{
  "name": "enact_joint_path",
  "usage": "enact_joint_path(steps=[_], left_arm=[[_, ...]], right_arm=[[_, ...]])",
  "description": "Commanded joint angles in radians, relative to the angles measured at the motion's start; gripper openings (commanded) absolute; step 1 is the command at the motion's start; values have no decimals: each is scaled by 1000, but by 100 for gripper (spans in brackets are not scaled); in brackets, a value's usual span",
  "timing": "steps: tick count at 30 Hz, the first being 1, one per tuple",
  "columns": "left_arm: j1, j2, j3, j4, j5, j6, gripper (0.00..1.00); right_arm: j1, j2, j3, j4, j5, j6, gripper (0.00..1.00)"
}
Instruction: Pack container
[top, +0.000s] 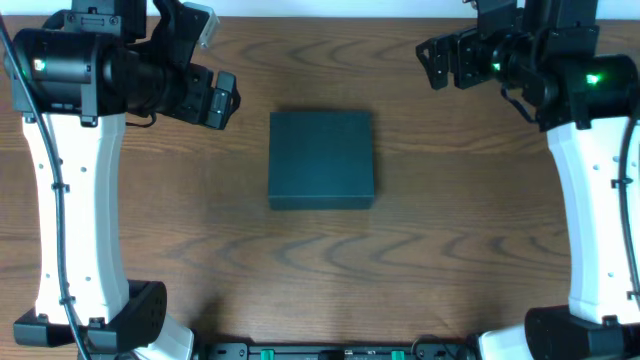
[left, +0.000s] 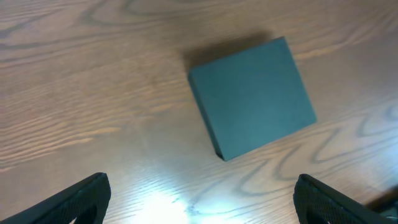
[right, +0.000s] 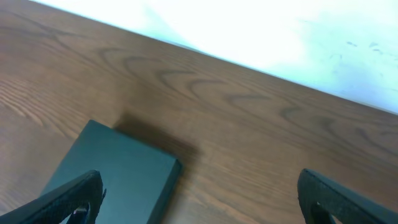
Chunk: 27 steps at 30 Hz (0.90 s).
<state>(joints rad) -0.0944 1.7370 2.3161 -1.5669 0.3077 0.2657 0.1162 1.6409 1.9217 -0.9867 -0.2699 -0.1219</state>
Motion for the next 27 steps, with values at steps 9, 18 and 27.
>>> enact_joint_path(steps=[9,18,27], left_arm=[[0,-4,10,-4,-29,0,95],[0,-20,10,-8,-27,0,95],[3,-229,7,30,-136,-27,95]], right_arm=[[-5,0,2,-1,5,-18,99],[-5,0,2,-1,5,-18,99],[-4,0,2,-1,5,-18,99]])
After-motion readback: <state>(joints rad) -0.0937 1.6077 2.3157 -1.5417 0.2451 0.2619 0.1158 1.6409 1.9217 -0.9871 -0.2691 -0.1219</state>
